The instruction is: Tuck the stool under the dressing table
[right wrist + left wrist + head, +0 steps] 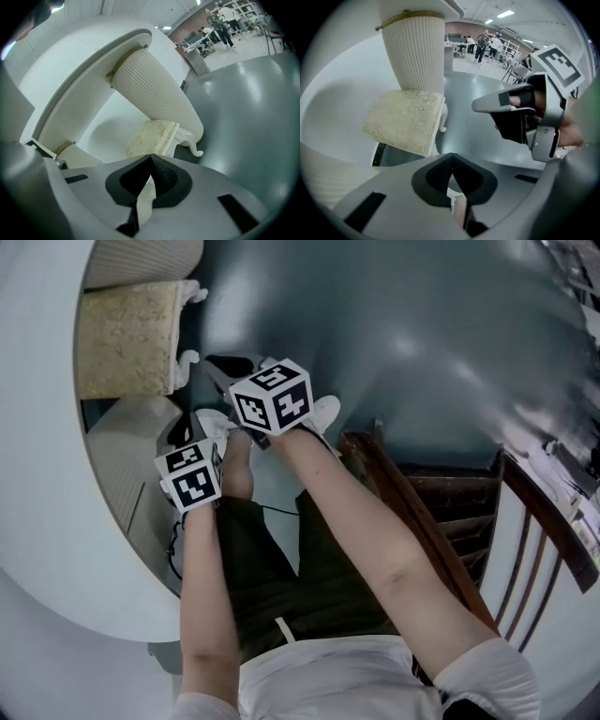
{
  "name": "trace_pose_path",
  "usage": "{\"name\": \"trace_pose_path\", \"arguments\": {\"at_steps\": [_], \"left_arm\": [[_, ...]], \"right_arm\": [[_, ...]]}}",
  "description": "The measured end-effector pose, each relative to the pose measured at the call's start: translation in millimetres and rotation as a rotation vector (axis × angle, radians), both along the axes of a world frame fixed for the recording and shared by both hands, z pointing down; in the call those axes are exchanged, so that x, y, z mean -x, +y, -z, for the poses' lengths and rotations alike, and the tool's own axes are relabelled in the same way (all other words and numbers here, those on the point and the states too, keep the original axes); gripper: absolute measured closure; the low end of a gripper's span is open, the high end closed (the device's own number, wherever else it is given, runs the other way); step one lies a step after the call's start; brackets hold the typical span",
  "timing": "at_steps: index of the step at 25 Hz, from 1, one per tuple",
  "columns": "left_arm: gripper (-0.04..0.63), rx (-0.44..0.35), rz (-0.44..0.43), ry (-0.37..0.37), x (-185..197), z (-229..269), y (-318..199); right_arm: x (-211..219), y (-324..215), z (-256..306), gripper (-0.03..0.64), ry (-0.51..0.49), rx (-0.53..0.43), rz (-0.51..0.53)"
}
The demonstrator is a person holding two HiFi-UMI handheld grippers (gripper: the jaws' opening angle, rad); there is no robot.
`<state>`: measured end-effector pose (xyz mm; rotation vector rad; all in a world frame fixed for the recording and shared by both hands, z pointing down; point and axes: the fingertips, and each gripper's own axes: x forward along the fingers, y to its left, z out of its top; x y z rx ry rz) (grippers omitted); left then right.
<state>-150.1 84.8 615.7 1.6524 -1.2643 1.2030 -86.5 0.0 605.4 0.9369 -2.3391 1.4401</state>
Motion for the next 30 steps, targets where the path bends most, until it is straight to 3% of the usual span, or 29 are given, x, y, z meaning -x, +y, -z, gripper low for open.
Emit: {"name": "trace_pose_path", "arguments": {"at_steps": [12, 17, 23, 26, 30], "left_arm": [[0.594, -0.11, -0.103, 0.338, -51, 61, -24], [0.592, -0.175, -0.063, 0.58, -71, 90, -31], [0.592, -0.314, -0.017, 0.764, -93, 134, -34], [0.592, -0.378, -0.064, 0.799, -101, 151, -28], [0.592, -0.452, -0.196, 0.785, -111, 173, -7]], "right_arm": [[-84, 6, 81, 0.611, 0.109, -0.117, -0.041], [-107, 11, 117, 0.611, 0.119, -0.146, -0.064], [-123, 31, 152, 0.611, 0.129, -0.192, -0.066], [-126, 40, 166, 0.611, 0.131, -0.211, -0.071], [-130, 52, 187, 0.611, 0.135, -0.263, -0.056]]}}
